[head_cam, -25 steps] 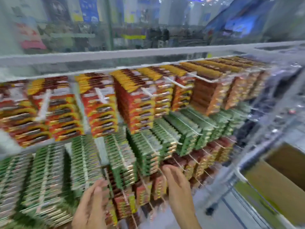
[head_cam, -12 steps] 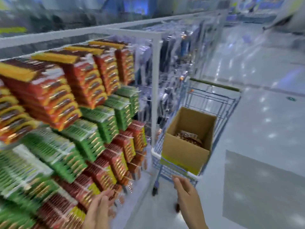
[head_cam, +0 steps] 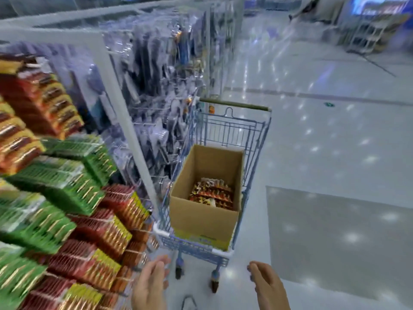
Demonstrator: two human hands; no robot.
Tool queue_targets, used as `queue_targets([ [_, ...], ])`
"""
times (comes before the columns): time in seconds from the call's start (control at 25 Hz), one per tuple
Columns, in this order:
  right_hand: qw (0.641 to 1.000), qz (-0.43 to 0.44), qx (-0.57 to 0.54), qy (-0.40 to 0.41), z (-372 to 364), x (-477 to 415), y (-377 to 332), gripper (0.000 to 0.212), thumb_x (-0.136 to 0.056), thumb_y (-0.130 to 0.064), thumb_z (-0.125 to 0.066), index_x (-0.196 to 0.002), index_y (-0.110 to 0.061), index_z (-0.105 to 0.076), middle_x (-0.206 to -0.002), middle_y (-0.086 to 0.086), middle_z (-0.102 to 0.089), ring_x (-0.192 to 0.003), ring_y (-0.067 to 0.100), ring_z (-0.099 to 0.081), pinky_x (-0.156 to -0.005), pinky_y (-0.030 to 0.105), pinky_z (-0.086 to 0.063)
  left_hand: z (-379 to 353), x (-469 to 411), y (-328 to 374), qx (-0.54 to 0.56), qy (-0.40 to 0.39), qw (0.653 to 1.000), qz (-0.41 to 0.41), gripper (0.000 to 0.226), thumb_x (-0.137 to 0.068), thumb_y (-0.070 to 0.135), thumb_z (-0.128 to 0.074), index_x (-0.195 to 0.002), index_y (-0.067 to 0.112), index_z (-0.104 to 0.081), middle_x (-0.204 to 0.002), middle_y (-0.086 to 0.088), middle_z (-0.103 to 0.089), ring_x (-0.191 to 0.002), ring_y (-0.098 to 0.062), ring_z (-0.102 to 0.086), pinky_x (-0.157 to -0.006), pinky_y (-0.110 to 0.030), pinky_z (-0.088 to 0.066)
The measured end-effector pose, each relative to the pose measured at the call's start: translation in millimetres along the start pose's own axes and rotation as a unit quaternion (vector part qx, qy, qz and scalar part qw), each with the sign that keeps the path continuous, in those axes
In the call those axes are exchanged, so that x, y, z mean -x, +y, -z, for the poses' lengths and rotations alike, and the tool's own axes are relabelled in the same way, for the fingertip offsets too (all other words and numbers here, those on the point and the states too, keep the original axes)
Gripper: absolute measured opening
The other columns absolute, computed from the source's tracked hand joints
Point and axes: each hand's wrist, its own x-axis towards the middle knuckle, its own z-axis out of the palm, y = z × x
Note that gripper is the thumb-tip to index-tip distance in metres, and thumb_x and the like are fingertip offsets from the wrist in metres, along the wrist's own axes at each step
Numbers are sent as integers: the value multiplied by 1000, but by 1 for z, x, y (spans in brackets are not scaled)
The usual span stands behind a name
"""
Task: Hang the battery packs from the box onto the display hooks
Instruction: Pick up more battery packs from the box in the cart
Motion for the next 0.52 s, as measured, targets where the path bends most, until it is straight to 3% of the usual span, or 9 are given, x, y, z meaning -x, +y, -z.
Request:
queue_targets([
  [0.12, 1000, -11, -4, 27, -13, -35, -16, 9, -93, -17, -74, -84, -17, -76, -89, 4, -78, -93, 27, -68, -90, 39, -48, -47, -36, 13, 12, -8, 1000, 18, 23, -106, 15, -56, -97, 24, -75, -98, 5, -80, -98, -30, -71, -81, -42, -52],
  [0.24, 999, -24, 15, 40, -34, -71, -38, 10, -92, -19, -75, -82, -19, -76, -83, 0, -78, -91, 24, -69, -91, 41, -51, -84, -86, 31, 16, -31, 999, 28, 20, -106, 16, -55, -100, 20, -73, -91, 12, -79, -96, -26, -69, -80, -41, -50],
  [0.36, 997, -41, 31, 52, -55, -105, -69, 9, -92, -20, -75, -84, -18, -77, -79, -5, -77, -93, 20, -70, -93, 40, -51, -120, -139, 54, 6, -65, 997, 29, 20, -106, 15, -54, -101, 18, -73, -100, 7, -78, -96, -25, -69, -76, -35, -51],
  [0.52, 996, -39, 51, 56, -78, -144, -99, 10, -94, -22, -73, -85, -21, -76, -79, -8, -77, -93, 19, -69, -95, 42, -50, -152, -190, 66, -33, -90, 995, 34, 22, -107, 21, -51, -107, 23, -73, -100, 12, -75, -100, -19, -69, -89, -40, -55],
])
